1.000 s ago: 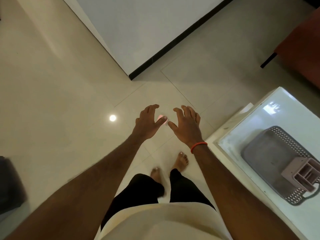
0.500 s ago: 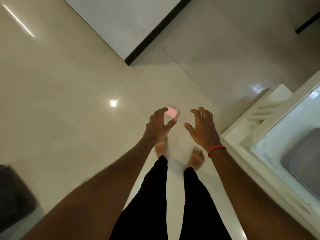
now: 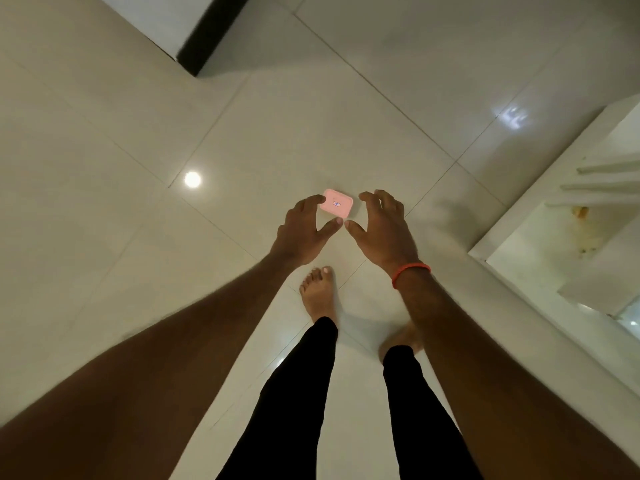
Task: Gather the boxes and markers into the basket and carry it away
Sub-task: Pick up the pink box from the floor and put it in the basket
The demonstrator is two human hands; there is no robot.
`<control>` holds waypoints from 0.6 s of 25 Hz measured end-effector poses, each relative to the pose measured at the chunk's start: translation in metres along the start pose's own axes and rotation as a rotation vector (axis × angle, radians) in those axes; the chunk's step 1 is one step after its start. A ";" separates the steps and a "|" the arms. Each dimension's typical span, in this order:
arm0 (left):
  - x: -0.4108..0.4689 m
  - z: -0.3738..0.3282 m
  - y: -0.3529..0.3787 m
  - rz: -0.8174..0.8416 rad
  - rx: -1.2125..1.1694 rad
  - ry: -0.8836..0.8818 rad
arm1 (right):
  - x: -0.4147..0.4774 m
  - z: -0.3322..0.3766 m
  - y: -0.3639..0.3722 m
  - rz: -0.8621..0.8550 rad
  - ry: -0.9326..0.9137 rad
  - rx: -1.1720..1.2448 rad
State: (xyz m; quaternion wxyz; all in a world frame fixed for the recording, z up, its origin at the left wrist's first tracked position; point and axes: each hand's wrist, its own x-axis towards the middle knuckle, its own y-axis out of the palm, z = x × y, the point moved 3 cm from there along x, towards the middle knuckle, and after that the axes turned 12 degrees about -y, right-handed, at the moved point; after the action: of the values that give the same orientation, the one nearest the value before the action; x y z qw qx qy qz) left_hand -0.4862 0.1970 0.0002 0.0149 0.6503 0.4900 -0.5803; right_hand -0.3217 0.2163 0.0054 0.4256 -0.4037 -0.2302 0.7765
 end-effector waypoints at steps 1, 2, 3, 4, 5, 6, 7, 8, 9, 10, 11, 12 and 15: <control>0.014 0.007 0.011 0.002 0.007 0.008 | 0.009 -0.008 0.015 0.002 0.000 0.003; 0.028 0.013 0.021 0.003 0.010 0.008 | 0.017 -0.017 0.029 0.001 0.002 0.009; 0.044 0.020 0.032 0.006 0.006 0.007 | 0.027 -0.027 0.045 0.000 0.007 0.016; 0.057 0.026 0.041 0.012 -0.006 -0.001 | 0.034 -0.038 0.060 0.001 0.020 0.024; 0.071 0.030 0.048 0.021 -0.025 -0.006 | 0.041 -0.048 0.073 0.001 0.034 0.033; 0.083 0.033 0.055 0.030 -0.053 -0.013 | 0.048 -0.057 0.087 0.002 0.043 0.045; 0.096 0.035 0.062 0.032 -0.088 -0.015 | 0.055 -0.065 0.100 -0.001 0.048 0.060; 0.112 0.037 0.069 0.031 -0.118 -0.020 | 0.064 -0.074 0.113 -0.010 0.048 0.072; 0.126 0.038 0.076 0.029 -0.143 -0.023 | 0.071 -0.081 0.126 -0.018 0.050 0.090; 0.137 0.038 0.080 0.025 -0.161 -0.026 | 0.079 -0.087 0.138 -0.020 0.052 0.113; 0.149 0.039 0.085 0.021 -0.179 -0.022 | 0.086 -0.093 0.149 -0.017 0.055 0.138; 0.158 0.040 0.090 0.022 -0.192 -0.017 | 0.092 -0.098 0.159 -0.012 0.060 0.160; 0.179 0.047 0.107 0.067 -0.227 -0.016 | 0.109 -0.112 0.182 0.007 0.106 0.220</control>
State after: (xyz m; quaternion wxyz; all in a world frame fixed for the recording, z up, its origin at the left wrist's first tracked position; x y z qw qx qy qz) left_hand -0.4779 0.2250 -0.2117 0.1116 0.6556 0.5306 -0.5256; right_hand -0.3499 0.2134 -0.2329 0.4763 -0.3958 -0.1194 0.7760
